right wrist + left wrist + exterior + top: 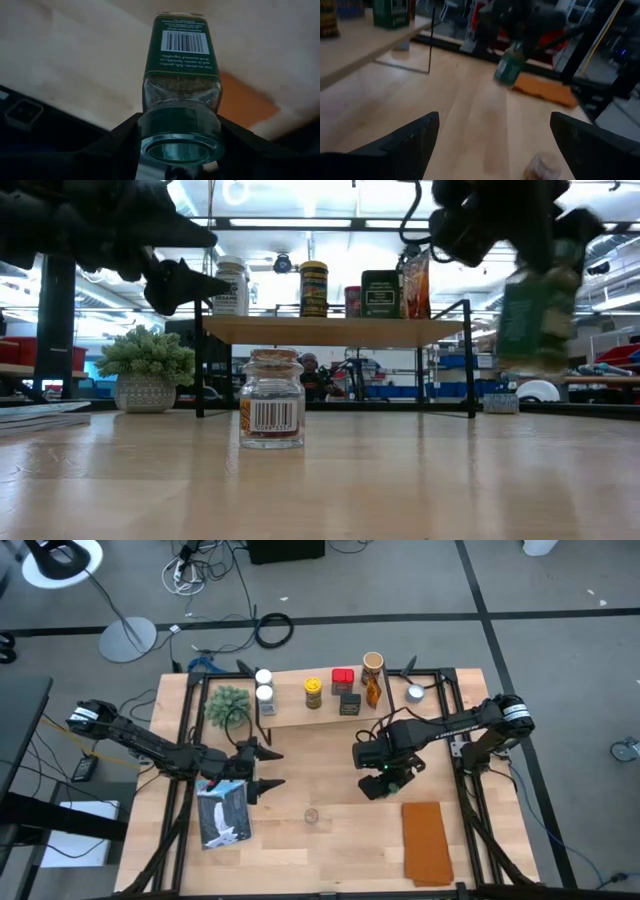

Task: Shelf spices
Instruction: Put the green seasoning bottle on the shelf

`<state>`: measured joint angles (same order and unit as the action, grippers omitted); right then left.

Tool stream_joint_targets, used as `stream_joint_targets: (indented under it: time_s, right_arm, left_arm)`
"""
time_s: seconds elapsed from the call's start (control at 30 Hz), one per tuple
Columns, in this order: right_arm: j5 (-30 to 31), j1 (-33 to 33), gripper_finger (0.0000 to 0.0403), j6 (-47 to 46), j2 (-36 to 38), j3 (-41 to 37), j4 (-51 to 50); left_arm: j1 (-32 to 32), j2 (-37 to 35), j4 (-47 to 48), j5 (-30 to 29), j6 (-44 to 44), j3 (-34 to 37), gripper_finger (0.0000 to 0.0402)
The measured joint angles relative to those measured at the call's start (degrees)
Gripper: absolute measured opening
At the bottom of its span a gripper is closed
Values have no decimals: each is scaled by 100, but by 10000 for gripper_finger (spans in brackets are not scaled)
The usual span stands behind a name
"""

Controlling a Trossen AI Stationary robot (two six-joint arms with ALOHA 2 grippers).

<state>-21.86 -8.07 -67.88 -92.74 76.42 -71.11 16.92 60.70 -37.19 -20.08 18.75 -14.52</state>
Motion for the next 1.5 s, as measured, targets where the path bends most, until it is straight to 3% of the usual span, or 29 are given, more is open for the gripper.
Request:
stream_joint_targets:
  time_s: [0.27,0.63,0.87,1.07,1.2,1.5]
  right_arm:
    - [550,41,229,372,-25,0,-9]
    - [579,41,222,406,-25,0,-11]
    - [620,-53,222,1189,-25,0,-13]
    - [1707,-488,212,2859,-25,0,260]
    - [2363,-887,202,3606,-76,0,963]
    - [3163,-1284,144,4122,-567,0,1888]
  left_arm:
    - [1,368,-206,1,142,-1,386]
    - [1,457,-254,15,147,-2,386]
    - [-1,456,-230,17,148,-2,386]
    - [1,456,-220,17,148,-2,386]
    - [1,456,-217,17,154,-2,386]
    - [1,456,-212,17,339,-2,386]
